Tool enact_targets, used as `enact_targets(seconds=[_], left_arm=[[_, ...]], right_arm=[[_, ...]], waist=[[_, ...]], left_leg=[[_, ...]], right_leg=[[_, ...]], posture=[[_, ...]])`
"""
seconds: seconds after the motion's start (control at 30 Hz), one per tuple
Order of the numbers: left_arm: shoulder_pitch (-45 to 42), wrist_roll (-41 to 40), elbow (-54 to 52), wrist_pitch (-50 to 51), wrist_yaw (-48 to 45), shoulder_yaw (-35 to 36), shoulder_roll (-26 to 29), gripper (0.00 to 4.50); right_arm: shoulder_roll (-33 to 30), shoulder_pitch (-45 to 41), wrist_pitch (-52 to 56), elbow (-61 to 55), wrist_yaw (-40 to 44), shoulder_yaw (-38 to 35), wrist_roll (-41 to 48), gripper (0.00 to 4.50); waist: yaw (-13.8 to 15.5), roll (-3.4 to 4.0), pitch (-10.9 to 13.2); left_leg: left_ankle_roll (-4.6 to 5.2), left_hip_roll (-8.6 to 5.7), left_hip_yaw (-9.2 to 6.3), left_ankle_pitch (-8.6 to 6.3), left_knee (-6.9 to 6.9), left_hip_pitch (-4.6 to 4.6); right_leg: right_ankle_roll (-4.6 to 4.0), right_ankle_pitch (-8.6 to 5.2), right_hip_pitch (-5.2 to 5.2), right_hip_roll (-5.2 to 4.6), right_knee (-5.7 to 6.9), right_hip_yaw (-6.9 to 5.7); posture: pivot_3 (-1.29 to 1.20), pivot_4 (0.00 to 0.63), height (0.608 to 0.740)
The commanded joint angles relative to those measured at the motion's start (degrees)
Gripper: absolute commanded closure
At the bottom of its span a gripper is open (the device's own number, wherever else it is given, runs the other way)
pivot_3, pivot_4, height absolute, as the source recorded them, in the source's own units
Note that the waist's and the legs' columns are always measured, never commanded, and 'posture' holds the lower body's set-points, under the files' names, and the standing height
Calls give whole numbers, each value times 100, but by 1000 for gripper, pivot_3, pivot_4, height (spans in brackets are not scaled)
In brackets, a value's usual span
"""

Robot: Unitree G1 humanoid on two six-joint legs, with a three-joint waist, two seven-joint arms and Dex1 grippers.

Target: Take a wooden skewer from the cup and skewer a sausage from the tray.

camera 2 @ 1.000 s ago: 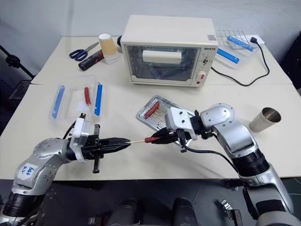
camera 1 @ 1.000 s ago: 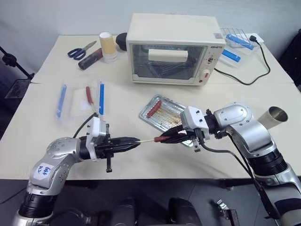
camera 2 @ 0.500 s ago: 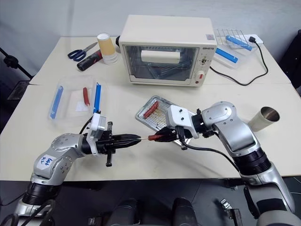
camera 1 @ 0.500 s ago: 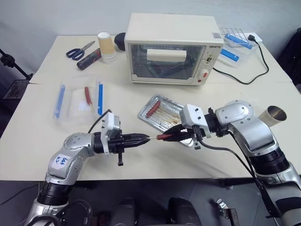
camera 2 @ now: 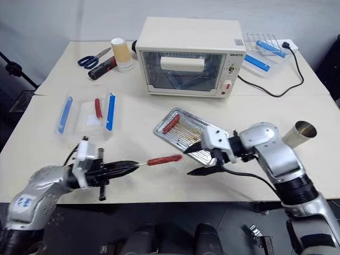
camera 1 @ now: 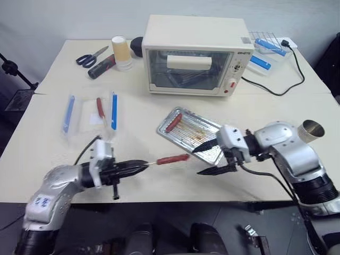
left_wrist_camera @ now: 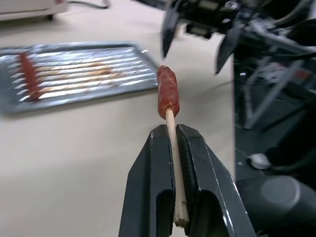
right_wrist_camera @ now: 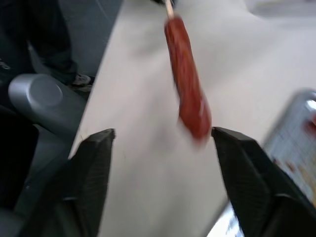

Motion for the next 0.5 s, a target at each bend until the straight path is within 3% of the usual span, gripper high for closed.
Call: enact_targets(seconds=[0.03,0.1,0.2,0.3,0.43,0.5], left_arm=[[390,-606,-554,-42,540,1023,-170,4500],[495,-998,-809,33,1135,1474,-469,4500],[353,-1321,-1126,173,2518,1897,-1008,4500],[59,-1511,-1387,196,3862,2087,-1518,4500],[-958,-734,-909,170,5735,1787,-2150,4500],[-1439,-315,-417,50,6250,1676,-2315,4500]], right_arm=[[234,372,-656,-164,146,-841,818,31],[557,678,-843,-323,18,-1386,1414,31],[640,1034,-7,-755,-828,-1749,1899,31],[1061,1226,-15,-1113,-1560,-2110,2301,31],[1522,1820,-804,-1588,-1699,-1882,1868,31],[1631,1923,-1126,-1605,-1673,-1725,1639,31]], waist=[[0,-3,0],[8,-7,0],[54,-7,0],[120,-13,-4],[190,-22,-9],[216,-27,-12]], left_leg=[[0,0,0,0,-1,0],[-2,6,-19,-1,-1,2],[-1,13,-52,-2,7,9],[0,9,-55,-2,13,20],[0,-5,-58,-2,12,21],[-1,-8,-53,-3,14,21]], right_leg=[[0,0,0,0,-1,1],[0,0,8,0,-5,0],[-1,3,18,-6,0,1],[-2,5,33,-6,1,1],[-5,7,39,-1,-4,-4],[-4,8,42,1,-5,-5]], posture=[[0,150,740],[0,150,740],[0,150,740],[0,150,740],[0,150,740],[0,150,740]])
